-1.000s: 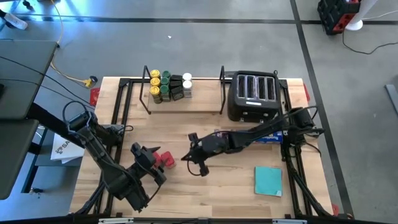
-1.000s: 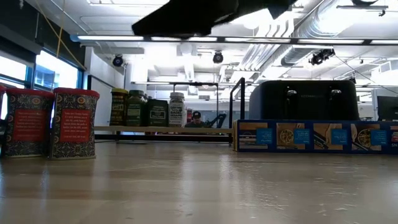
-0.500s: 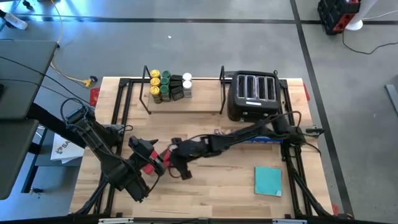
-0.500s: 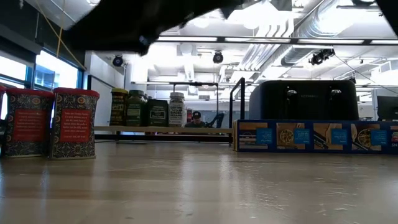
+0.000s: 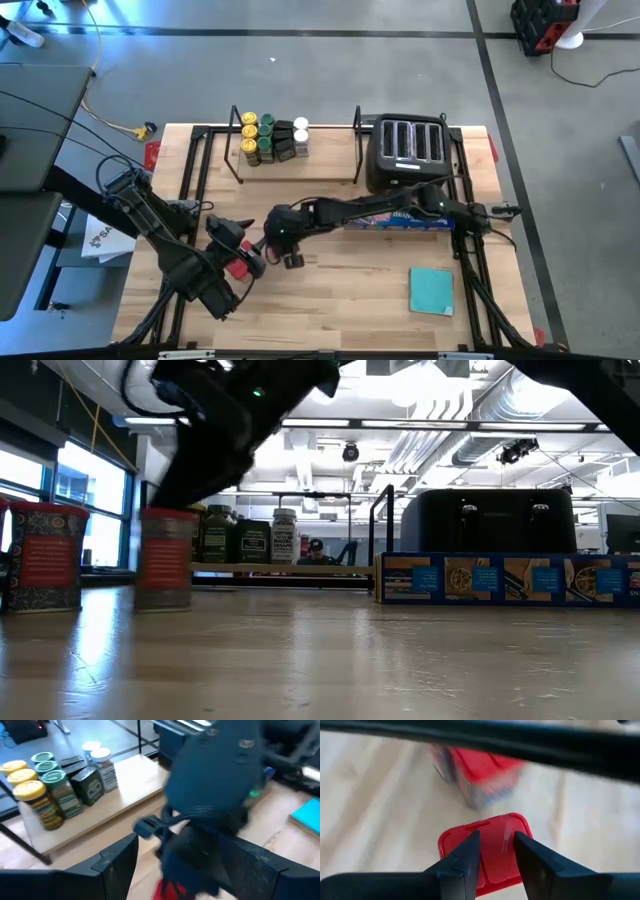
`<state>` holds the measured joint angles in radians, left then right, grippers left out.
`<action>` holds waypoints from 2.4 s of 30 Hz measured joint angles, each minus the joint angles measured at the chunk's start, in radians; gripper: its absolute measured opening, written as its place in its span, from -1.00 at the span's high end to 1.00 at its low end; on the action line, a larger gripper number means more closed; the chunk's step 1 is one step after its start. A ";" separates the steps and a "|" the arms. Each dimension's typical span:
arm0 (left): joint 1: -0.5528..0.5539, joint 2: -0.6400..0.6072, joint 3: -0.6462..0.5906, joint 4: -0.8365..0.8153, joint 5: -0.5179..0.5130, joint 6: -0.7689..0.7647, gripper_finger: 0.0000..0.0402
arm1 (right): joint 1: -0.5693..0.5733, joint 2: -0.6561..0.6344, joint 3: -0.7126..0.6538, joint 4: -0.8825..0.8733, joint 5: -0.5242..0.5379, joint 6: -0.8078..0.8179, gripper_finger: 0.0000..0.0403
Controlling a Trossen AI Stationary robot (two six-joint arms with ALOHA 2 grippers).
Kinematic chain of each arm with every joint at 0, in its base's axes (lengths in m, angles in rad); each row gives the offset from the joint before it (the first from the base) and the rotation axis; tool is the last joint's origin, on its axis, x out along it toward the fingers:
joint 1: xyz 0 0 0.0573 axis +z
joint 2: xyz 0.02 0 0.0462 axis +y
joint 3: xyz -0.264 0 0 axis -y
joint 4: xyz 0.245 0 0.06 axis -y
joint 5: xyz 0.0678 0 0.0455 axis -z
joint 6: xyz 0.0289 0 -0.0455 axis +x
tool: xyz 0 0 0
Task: Shelf spices
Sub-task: Put the right red seasoning container on the shelf
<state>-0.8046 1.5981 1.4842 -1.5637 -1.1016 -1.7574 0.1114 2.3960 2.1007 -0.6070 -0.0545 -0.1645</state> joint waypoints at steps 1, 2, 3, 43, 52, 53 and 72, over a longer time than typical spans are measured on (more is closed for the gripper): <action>0.000 0.001 0.001 0.004 -0.003 0.000 -0.34 | -0.005 -0.013 0.000 -0.037 0.021 -0.016 0.42; -0.001 0.001 0.001 0.000 -0.002 0.002 -0.34 | -0.009 -0.027 -0.002 -0.076 0.049 -0.033 0.42; -0.003 0.001 0.001 -0.001 -0.003 0.004 -0.34 | -0.014 -0.043 -0.003 -0.120 0.077 -0.047 0.42; -0.019 0.024 0.000 -0.006 -0.029 0.040 -0.34 | -0.064 -0.434 -0.766 0.659 -0.011 -0.019 -0.40; -0.024 0.024 0.000 -0.003 -0.029 0.033 -0.34 | -0.061 -0.318 -0.633 0.506 0.228 0.164 -0.51; -0.024 0.024 0.000 -0.003 -0.029 0.033 -0.34 | -0.065 -0.314 -0.636 0.516 0.230 0.193 -0.52; -0.024 0.023 0.000 -0.006 -0.028 0.041 -0.34 | -0.085 -0.345 -0.617 0.468 0.143 0.226 -0.51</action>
<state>-0.8284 1.6215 1.4841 -1.5701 -1.1296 -1.7163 0.0261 2.0515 1.4833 -0.1393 0.0882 0.0615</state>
